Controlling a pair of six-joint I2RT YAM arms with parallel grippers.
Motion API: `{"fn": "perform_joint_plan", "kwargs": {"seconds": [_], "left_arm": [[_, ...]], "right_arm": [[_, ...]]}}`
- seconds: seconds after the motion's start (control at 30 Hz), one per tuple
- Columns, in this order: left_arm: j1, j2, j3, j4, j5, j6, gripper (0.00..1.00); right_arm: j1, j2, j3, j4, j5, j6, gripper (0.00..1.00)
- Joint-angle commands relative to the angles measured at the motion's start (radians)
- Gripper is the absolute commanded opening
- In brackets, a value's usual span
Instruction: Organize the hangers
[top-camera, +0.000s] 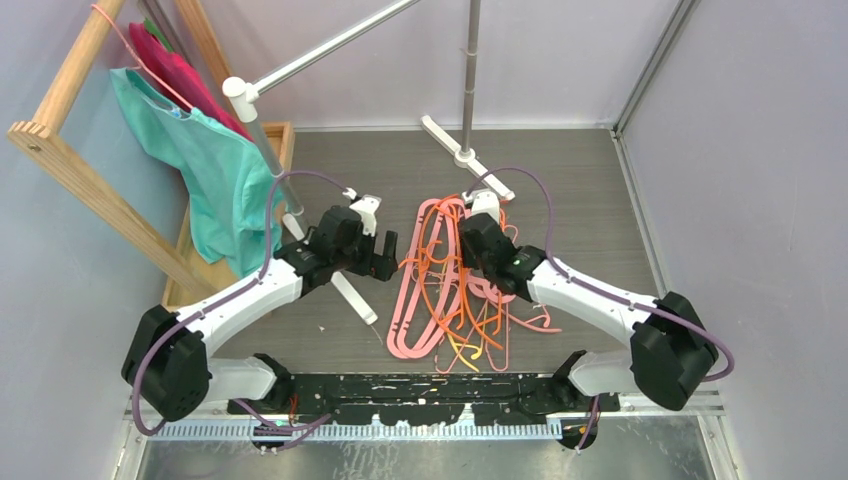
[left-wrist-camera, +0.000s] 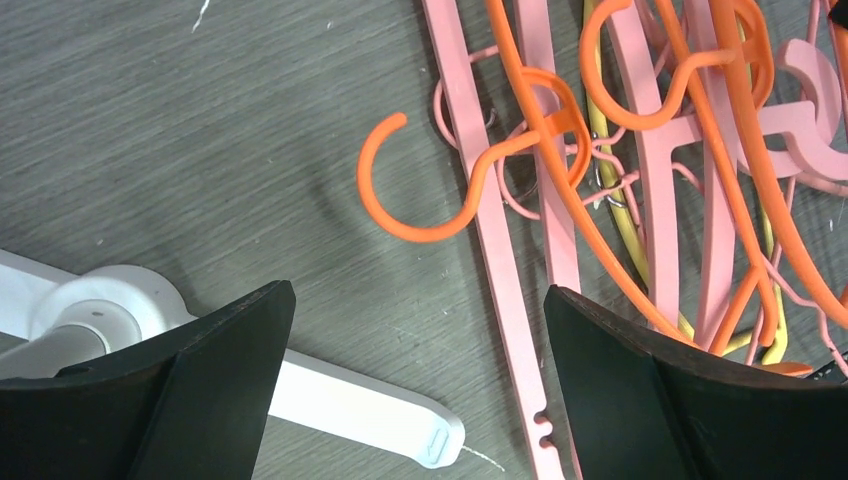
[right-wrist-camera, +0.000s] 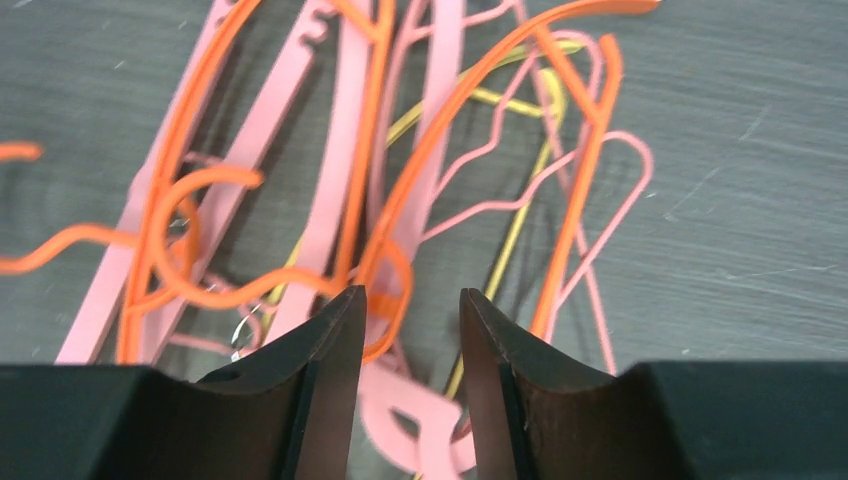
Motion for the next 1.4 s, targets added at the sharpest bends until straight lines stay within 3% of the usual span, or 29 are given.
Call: {"fn": "perform_joint_plan", "kwargs": {"seconds": [0.0, 0.2, 0.53, 0.6, 0.7, 0.77, 1.1, 1.37], "left_arm": [[-0.007, -0.049, -0.026, 0.021, -0.008, -0.032, 0.99], [-0.008, -0.095, -0.076, 0.023, -0.012, -0.048, 0.98], [-0.008, -0.119, -0.117, 0.028, -0.021, -0.06, 0.98], [-0.007, -0.117, -0.122, 0.036, -0.02, -0.063, 0.98], [-0.007, -0.112, -0.124, 0.041, -0.016, -0.065, 0.98], [-0.007, -0.109, -0.124, 0.044, -0.019, -0.065, 0.98], [-0.008, -0.104, -0.133, 0.064, -0.021, -0.059, 0.98], [-0.008, -0.084, -0.138, 0.078, -0.017, -0.057, 0.98]], "right_arm": [[0.092, -0.042, -0.016, -0.064, -0.021, 0.082, 0.44], [0.206, -0.033, -0.055, -0.123, -0.029, 0.159, 0.44], [0.231, -0.032, -0.126, -0.138, -0.029, 0.245, 0.43], [0.231, -0.029, -0.131, -0.138, -0.027, 0.246, 0.35], [0.232, -0.032, -0.135, -0.141, -0.028, 0.248, 0.12], [0.233, -0.042, -0.128, -0.155, -0.025, 0.25, 0.02], [0.236, -0.155, 0.019, -0.329, 0.003, 0.22, 0.01], [0.234, -0.167, 0.237, -0.263, -0.007, 0.088, 0.01]]}}
